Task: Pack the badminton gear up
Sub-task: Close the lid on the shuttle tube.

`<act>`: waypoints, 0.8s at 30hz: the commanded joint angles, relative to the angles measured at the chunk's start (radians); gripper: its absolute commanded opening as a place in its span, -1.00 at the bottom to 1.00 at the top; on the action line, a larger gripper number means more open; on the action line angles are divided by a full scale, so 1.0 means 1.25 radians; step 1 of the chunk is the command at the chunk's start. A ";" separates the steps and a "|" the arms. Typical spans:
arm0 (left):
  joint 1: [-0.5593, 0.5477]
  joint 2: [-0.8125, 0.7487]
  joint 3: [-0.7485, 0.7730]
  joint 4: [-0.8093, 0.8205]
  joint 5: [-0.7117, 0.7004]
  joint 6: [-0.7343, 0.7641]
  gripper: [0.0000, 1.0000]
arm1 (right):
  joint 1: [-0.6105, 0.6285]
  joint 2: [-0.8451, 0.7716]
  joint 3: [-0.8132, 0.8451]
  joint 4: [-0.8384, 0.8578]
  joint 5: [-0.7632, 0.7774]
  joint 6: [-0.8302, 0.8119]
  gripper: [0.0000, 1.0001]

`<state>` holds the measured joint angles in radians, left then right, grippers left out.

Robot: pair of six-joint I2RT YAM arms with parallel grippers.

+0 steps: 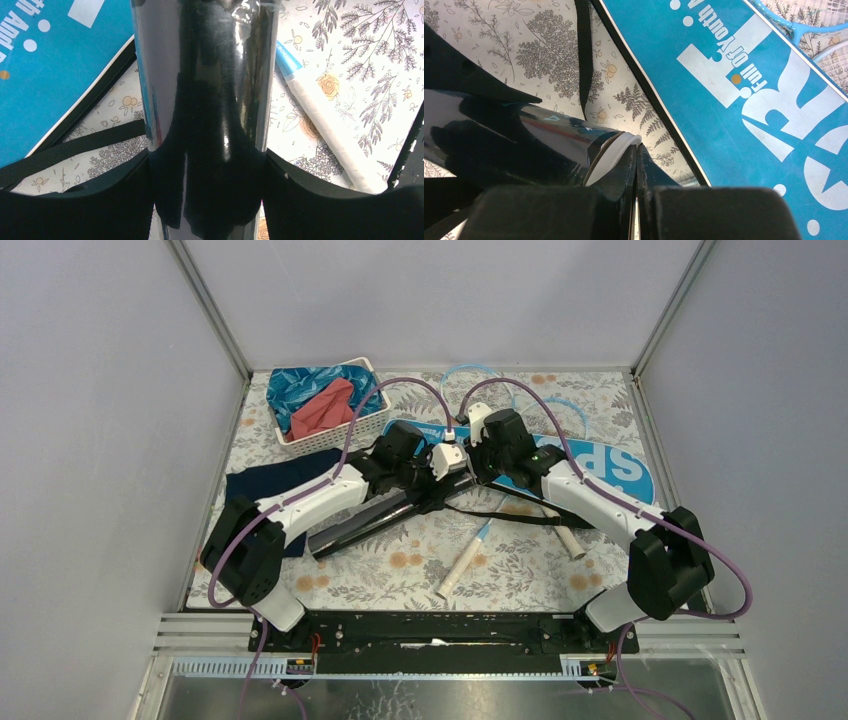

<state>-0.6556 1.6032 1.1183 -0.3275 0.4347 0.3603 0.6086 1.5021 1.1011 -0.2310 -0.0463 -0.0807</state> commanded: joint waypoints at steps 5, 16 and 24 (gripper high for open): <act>-0.004 -0.025 -0.011 0.250 -0.054 -0.080 -0.94 | 0.100 0.041 0.008 -0.017 -0.114 -0.006 -1.00; 0.000 -0.040 -0.019 0.281 -0.155 -0.096 -0.87 | 0.100 0.082 -0.012 0.008 -0.166 0.022 -0.78; 0.002 -0.032 -0.012 0.263 -0.132 -0.057 -0.95 | 0.099 0.088 0.002 0.016 -0.189 -0.002 -0.69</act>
<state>-0.6537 1.5837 1.0500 -0.2695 0.2829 0.3016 0.6266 1.5925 1.1015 -0.1761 -0.0704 -0.0082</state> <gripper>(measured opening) 0.698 0.147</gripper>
